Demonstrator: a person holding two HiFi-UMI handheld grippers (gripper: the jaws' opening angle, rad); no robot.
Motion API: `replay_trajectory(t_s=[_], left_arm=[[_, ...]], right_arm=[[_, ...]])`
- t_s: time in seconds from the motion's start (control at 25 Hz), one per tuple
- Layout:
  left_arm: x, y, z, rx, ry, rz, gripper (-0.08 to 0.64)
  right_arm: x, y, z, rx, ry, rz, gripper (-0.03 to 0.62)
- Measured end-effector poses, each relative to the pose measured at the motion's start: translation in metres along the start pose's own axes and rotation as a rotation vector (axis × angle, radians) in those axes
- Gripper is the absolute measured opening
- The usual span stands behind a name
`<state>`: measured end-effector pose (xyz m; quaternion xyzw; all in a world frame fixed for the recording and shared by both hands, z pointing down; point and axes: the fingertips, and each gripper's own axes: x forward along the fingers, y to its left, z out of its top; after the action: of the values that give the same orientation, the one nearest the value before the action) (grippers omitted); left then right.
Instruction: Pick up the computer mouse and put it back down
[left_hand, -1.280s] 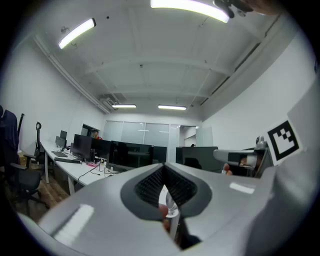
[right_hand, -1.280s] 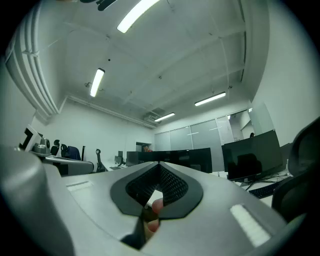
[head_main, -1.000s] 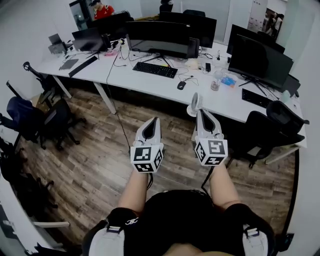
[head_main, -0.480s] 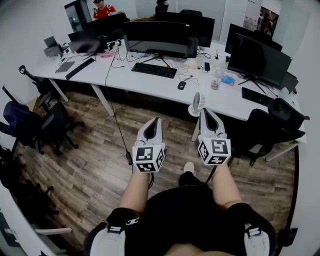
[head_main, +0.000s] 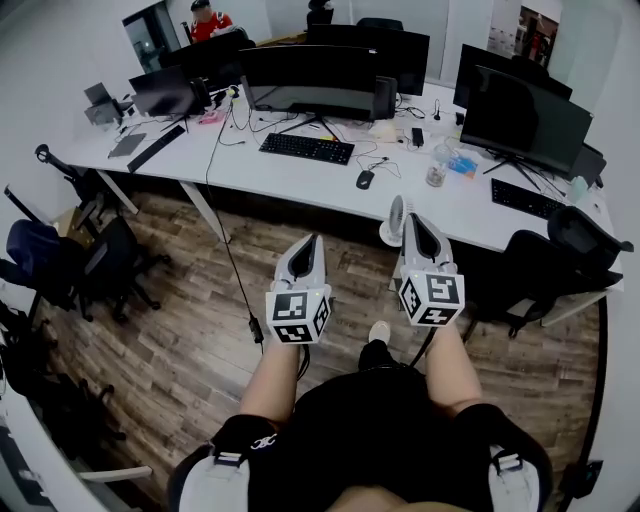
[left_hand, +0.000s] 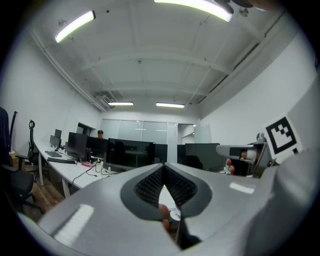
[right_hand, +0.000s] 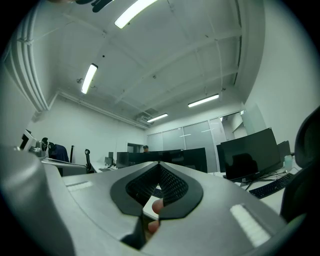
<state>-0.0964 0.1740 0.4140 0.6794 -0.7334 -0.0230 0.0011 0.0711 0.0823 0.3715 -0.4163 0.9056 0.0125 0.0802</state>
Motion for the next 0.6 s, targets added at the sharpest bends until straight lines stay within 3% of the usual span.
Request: replay_trajectory(t_s=[0.28, 0.6], left_arm=[[0.088, 0.017, -0.015, 0.006, 0.023, 0.005, 0.049], [0.2, 0.023, -0.004, 0.012, 0.051, -0.004, 0.049]], right_arm=[[0.078, -0.043, -0.022, 0.001, 0.01, -0.009, -0.003], [0.166, -0.104, -0.031, 0.018, 0.044, -0.022, -0.003]])
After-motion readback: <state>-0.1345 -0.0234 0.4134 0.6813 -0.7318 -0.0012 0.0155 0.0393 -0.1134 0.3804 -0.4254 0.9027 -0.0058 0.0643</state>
